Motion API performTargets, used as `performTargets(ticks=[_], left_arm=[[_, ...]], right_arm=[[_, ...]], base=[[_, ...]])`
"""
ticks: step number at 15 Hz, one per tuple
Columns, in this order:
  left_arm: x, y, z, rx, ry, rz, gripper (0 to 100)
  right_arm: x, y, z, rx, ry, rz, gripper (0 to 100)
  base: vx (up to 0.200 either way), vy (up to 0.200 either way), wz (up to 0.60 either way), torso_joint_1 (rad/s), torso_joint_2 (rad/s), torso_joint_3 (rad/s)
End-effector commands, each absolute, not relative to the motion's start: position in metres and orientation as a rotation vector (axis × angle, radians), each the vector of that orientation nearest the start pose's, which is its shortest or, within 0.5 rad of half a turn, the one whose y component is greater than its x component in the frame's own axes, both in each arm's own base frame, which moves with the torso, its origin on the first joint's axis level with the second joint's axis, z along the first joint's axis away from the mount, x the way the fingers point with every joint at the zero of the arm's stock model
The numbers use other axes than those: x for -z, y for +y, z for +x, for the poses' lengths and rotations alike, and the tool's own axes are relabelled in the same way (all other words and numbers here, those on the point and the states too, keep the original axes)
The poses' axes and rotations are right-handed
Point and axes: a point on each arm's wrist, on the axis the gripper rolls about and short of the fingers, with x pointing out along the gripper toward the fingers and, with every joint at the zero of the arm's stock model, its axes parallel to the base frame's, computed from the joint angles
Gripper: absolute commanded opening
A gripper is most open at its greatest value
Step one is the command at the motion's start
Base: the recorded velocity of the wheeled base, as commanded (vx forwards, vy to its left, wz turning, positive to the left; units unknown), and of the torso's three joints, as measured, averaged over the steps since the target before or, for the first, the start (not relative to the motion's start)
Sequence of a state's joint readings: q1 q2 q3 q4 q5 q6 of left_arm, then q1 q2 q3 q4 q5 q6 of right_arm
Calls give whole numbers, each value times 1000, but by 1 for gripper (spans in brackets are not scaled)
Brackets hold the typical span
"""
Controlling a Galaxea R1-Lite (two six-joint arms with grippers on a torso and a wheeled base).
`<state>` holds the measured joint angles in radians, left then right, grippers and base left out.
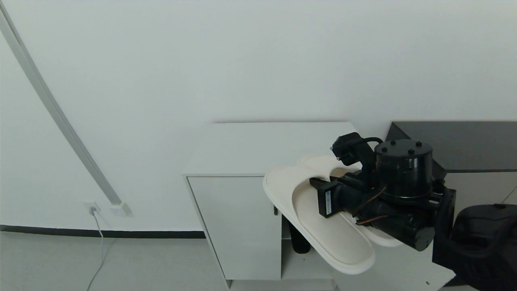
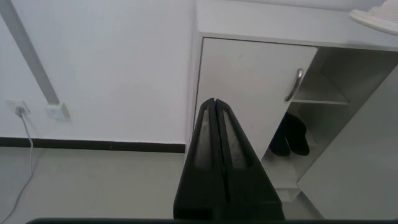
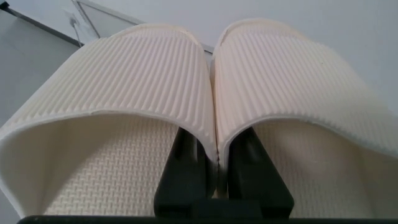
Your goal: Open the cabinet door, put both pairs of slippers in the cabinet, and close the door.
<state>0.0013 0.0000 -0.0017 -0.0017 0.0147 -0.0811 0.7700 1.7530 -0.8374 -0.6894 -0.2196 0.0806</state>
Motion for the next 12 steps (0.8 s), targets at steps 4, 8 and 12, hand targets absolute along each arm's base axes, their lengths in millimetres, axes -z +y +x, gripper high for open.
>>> performTargets(ticks=[4,8,12], left_arm=[[-76,0,-23,-17,-2,-83,0],[-76,0,-23,-17,-2,-83,0],[-76,0,-23,-17,-2,-83,0]], right_arm=[[-178,219,233,-540,224,-35,0],[-176,218,232,-543,207,-52,0],[-169,219,233,-542,222,-72,0]], base=[[0,-150,0,3,2,-1],[0,0,0,0,0,0],[0,0,0,0,0,0]])
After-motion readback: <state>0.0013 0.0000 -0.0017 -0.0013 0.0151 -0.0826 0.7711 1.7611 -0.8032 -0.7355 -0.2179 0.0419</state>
